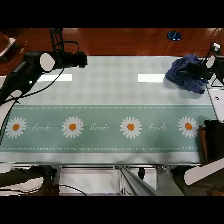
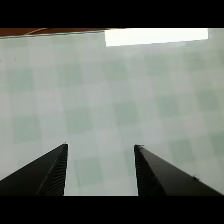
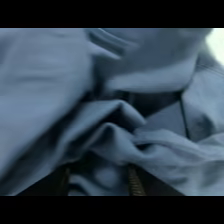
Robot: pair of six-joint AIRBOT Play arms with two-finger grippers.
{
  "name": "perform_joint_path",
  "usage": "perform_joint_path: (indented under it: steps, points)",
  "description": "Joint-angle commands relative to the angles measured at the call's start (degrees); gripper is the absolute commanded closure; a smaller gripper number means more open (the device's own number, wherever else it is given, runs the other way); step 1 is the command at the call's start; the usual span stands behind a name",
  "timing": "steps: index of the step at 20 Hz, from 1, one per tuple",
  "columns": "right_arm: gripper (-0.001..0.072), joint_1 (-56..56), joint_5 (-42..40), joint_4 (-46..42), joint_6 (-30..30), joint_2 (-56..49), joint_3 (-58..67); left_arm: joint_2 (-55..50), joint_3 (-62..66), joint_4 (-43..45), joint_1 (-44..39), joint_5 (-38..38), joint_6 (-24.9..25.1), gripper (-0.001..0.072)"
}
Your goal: Fold the shirts.
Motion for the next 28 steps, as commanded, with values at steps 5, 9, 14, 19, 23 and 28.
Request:
perform_joint_path:
  steps: [5,9,14,19,23,28]
  points:
    - [0.0625,-1.62,7.67,14.4,-10.51,-4.44,0.96,0.04,0.07,0.07,-1.14,-5.49,0.04,0.0199]
    - [0.0696,-1.66,15.41,18.56,-17.11,-2.47,6.34,2.89,1.2,0.28,2.69,-15.58,1.53,0.02]
    - [0.0697,-1.53,14.51,23.63,-22.93,8.83,14.84,14.58,-0.33,0.07,10.14,-29.99,1.51,0.02]
    - [0.0697,-1.49,8.46,32.44,-28.26,22.95,15.98,34.25,-21.16,-0.59,7.96,-26.05,-4.0,0.02]
    - [0.0697,-1.46,9.86,43.5,-35.56,32.35,15.98,46.88,-36.59,-4.15,6.34,-18.95,-10.1,0.02]
    - [0.0697,7.98,11.63,45.29,-40.19,41.18,15.98,48.65,-41.9,-9.42,3.85,-16.92,-10.19,0.02]
